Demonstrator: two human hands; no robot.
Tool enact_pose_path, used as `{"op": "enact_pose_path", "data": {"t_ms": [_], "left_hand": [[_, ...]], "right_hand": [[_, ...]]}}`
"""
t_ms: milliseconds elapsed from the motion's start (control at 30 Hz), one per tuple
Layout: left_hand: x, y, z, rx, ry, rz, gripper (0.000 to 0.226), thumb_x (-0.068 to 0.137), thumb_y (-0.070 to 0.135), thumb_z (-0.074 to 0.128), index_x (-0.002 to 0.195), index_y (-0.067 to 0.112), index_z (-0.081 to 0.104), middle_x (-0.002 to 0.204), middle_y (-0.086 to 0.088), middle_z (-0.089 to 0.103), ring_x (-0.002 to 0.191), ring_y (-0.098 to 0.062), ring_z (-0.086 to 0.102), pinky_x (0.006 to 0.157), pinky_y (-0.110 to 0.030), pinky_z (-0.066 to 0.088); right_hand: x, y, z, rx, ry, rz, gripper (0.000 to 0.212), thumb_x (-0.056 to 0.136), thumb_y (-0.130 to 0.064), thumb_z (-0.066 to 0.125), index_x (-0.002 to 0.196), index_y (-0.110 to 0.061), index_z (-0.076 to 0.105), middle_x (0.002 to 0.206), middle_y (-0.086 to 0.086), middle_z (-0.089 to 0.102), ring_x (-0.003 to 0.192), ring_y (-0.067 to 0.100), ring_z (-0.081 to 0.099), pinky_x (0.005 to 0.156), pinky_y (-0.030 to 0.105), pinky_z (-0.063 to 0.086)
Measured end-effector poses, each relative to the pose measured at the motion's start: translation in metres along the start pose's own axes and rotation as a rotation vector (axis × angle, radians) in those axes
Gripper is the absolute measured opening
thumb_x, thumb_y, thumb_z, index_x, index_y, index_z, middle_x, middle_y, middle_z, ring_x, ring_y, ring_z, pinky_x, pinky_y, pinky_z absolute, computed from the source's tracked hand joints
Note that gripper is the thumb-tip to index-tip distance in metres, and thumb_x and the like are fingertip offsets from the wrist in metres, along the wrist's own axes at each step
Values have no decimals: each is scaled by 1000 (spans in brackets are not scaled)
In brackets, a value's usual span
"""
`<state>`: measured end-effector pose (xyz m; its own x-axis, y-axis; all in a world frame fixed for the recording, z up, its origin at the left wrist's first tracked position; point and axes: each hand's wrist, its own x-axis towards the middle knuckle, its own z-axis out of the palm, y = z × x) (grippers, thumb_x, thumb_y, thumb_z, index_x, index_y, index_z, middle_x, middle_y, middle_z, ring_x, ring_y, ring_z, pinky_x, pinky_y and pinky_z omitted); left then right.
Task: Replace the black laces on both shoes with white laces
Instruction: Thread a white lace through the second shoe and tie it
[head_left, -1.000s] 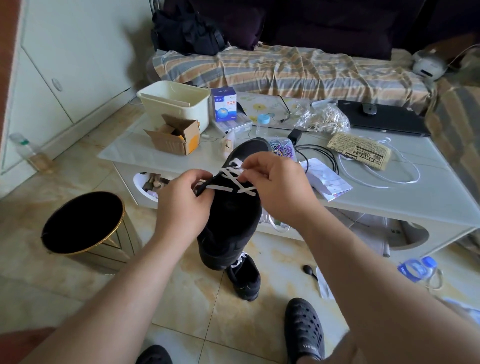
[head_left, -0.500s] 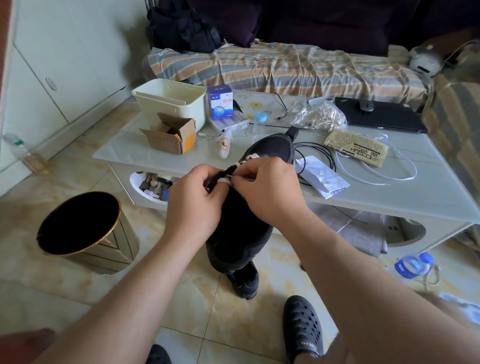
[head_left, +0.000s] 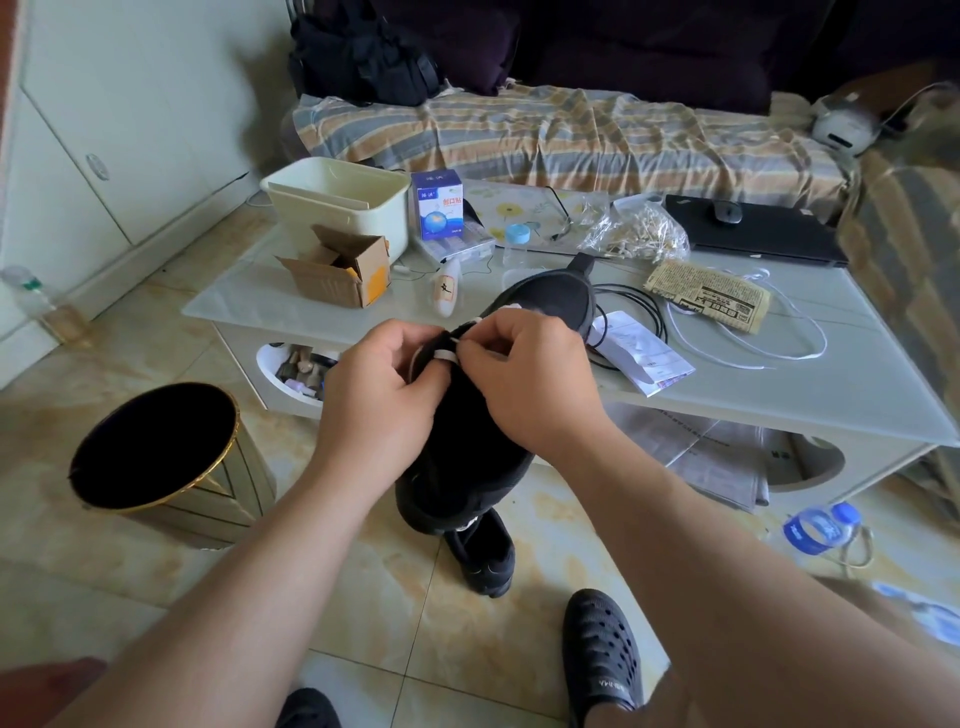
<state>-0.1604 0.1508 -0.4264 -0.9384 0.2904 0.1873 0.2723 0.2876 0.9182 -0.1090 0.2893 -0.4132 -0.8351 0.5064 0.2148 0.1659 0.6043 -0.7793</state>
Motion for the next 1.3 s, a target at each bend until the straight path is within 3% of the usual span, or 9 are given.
{"op": "enact_pose_path", "data": {"t_ms": [167,267,400,567,667,933,1133,1233,1300], "left_hand": [[-3,0,3,-63,2,-10,17,95,22,72,108,33,73,95,21,77,93,0,72,86,-27,55],[-1,1,1,-63,15,-25,17,94,24,69,108,34,73,84,17,76,79,-2,69,73,-27,51],[-1,7,4,-243,7,-151,20,92,22,68,105,36,75,83,-4,75,71,-14,66,69,-36,53],[-1,22,5,-538,39,-343,20,94,8,69,101,24,79,88,-4,80,77,-15,75,70,-29,61],[0,24,6,-597,47,-388,20,95,6,68,106,20,77,87,-4,80,75,-15,76,64,-25,59],[-2,22,4,-558,-56,-318,16,96,6,70,105,19,71,78,-4,77,70,-17,73,64,-27,59],[0,18,-3,-494,-194,-241,25,96,-2,68,111,18,70,90,-18,77,80,-28,69,76,-36,53],[0,19,-8,-473,-264,-219,37,95,-9,62,116,21,72,92,-19,77,79,-25,69,71,-30,55],[1,17,-8,-493,-280,-219,38,96,-7,60,115,22,76,95,-22,70,83,-29,63,76,-34,51]], "right_hand": [[3,2,0,-19,22,44,10,88,-36,68,79,-31,71,80,-13,70,83,14,65,79,38,57],[4,1,0,-27,35,39,11,88,-34,66,84,-29,73,80,-12,70,82,16,65,77,38,57],[5,-1,-5,-38,49,35,11,89,-33,66,84,-28,74,77,-12,70,78,13,64,70,31,53],[10,-5,-20,79,17,56,9,86,-32,73,78,-28,76,65,-18,68,60,0,59,55,15,43],[9,-6,-22,133,-1,66,9,85,-31,76,76,-29,76,65,-21,68,59,-3,59,58,18,45],[6,-8,-24,72,-19,1,9,85,-30,77,76,-29,78,74,-21,72,73,1,67,66,22,55],[6,-10,-28,-25,-35,-9,8,84,-30,75,77,-28,76,69,-19,69,71,0,64,55,12,47],[6,-9,-28,-34,-15,10,7,85,-29,73,79,-28,76,72,-16,71,74,4,65,61,21,53],[6,-10,-28,-61,-5,-4,7,85,-28,72,80,-27,76,74,-13,72,75,6,65,64,24,54]]}}
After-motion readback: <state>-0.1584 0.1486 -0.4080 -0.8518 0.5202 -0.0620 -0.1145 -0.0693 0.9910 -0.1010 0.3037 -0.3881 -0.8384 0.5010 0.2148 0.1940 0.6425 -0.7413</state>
